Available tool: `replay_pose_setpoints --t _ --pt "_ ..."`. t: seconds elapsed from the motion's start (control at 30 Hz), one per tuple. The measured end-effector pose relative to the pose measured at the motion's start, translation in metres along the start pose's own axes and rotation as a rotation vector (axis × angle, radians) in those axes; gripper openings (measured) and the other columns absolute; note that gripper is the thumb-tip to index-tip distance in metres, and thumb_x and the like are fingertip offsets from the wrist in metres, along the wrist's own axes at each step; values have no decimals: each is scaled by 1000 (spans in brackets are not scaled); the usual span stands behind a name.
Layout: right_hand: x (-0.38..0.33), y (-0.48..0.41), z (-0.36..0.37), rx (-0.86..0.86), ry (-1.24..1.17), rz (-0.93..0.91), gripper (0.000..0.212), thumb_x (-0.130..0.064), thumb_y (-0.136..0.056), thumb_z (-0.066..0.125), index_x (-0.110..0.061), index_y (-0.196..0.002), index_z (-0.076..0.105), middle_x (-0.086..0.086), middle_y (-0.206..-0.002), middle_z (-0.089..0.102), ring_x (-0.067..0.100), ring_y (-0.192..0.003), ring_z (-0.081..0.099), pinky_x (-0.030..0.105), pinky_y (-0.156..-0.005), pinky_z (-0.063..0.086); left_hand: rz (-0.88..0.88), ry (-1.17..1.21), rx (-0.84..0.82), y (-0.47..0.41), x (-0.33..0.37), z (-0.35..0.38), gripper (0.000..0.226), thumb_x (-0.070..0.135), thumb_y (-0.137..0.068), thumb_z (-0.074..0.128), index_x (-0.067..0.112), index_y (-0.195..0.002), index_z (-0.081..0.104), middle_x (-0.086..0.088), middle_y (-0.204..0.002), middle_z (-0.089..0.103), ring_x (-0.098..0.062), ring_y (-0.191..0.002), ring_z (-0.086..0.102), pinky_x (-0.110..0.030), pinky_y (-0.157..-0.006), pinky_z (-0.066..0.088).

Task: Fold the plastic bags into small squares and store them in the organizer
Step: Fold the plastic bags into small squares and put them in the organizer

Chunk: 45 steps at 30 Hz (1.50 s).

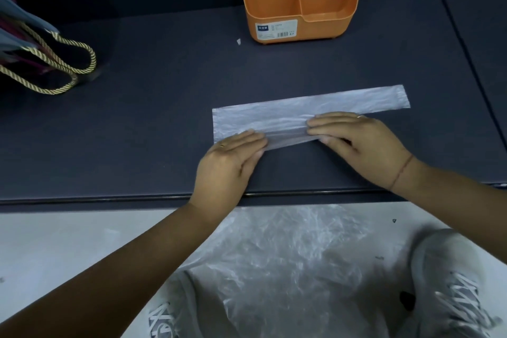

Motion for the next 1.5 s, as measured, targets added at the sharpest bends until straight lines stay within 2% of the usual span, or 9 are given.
replay_pose_setpoints --t 0.23,0.33,0.4,0.5,0.7,0.9,1.2,1.37,1.5 --pt "28 -4 -23 -22 -362 330 16 -15 -94 60 -22 -85 72 -21 -76 68 -9 -75 59 8 -79 42 -514 384 48 6 -29 -34 17 17 -92 67 33 -89 73 35 -88 68 12 -97 63 -4 -86 43" --pt "31 -15 -22 67 -451 435 20 -22 -94 61 -18 -78 71 12 -77 69 6 -63 55 29 -76 48 -619 453 126 -7 -35 -34 13 21 -92 67 27 -83 73 23 -80 72 8 -82 66 -5 -75 44" --pt "32 -20 -18 134 -481 499 23 -24 -93 61 -17 -74 71 2 -72 70 2 -61 55 22 -72 48 -654 441 168 -15 -39 -31 13 25 -93 67 24 -81 73 16 -75 72 5 -75 66 -7 -72 45" --pt "30 -25 -13 220 -447 564 23 -23 -93 62 -19 -71 67 -9 -68 67 -4 -62 58 10 -72 43 -681 378 198 -22 -45 -25 19 29 -92 67 24 -74 69 11 -68 69 2 -66 62 -12 -70 45" --pt "31 -28 -8 254 -219 600 17 -29 -92 63 -16 -81 65 -7 -68 64 11 -67 60 29 -73 51 -604 195 187 -29 -58 -20 24 44 -91 65 22 -82 73 7 -72 70 -17 -82 65 -43 -95 48" --pt "25 -32 -9 228 10 575 13 -31 -93 60 -19 -87 61 -15 -68 52 12 -76 55 25 -64 40 -508 -35 185 -35 -53 -22 19 36 -93 65 24 -78 66 15 -56 54 -19 -80 58 -19 -99 19" --pt "23 -36 -10 201 116 517 12 -25 -97 53 -14 -97 58 -4 -79 60 17 -73 57 29 -62 45 -465 -175 197 -41 -59 -23 19 36 -93 64 23 -78 63 12 -56 51 -14 -80 50 -23 -93 20" --pt "22 -32 -15 254 78 486 25 -8 -93 51 -10 -118 53 10 -113 55 21 -85 55 32 -75 46 -472 -232 241 -37 -55 -25 10 23 -91 62 16 -98 63 2 -89 59 -24 -98 50 -32 -93 28" --pt "-8 -32 -14 349 152 164 42 0 -83 49 -3 -125 54 20 -126 48 34 -110 51 44 -99 43 -144 -246 176 -42 -30 -19 39 15 -94 44 3 -129 57 -16 -134 54 -30 -130 42 -44 -114 26"
Point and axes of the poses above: each hand's wrist, its own y-axis away from the middle knuckle, its own z-axis out of the palm, x = y × z, the point moved 4 cm from there along -y, towards the middle knuckle
